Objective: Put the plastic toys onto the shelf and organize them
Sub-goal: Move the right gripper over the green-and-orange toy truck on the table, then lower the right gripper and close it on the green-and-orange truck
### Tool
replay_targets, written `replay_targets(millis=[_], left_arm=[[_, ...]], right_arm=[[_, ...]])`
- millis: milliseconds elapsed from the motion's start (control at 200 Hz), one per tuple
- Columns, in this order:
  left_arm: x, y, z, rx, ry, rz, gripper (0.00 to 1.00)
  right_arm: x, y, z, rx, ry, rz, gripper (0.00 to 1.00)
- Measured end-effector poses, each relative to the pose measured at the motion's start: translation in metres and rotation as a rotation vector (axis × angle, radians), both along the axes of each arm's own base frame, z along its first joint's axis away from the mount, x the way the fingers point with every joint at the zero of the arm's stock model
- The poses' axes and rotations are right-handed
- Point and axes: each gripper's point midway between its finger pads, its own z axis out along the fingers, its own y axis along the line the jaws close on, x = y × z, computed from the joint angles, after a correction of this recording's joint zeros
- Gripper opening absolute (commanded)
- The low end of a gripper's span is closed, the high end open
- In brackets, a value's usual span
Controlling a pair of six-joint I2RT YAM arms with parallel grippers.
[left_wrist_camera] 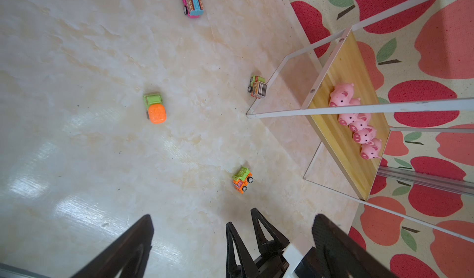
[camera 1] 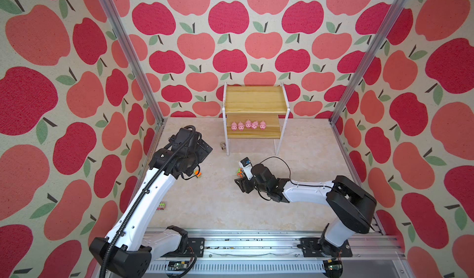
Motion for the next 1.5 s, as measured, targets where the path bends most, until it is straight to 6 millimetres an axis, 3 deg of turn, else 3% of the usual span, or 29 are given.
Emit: replay_targets(millis=[290,655,1171,1321,1501], left_arm=[[0.007,-0.004,0.013,-0.023,-0.02,0.01,0.99],[0.009,-0.007,0.021,-0.038,-0.025,0.024,0.99],[0.011,-0.002,0.021,-0.037,-0.026,0.038,0.99],[0.008,0.011,0.008,-0.038,-0.009,0.07,0.99],[0.005,0.032,-0.015,-0.013,0.041,0.103,0.99]], right_arm=[[0.024,-0.007,-0.006,-0.063,-0.041,-0.129,0.72],[0.037,-0.015,-0.043,-0.158,-0.038,-0.261,0.75],[0.058,0.0,-0.053,-0.142,-0.046,-0.342,0.75],[0.061,0.005,-0.059,-0.134,-0.032,-0.359,0.7],[0.063,0.005,-0.061,-0.12,-0.013,-0.37,0.44]])
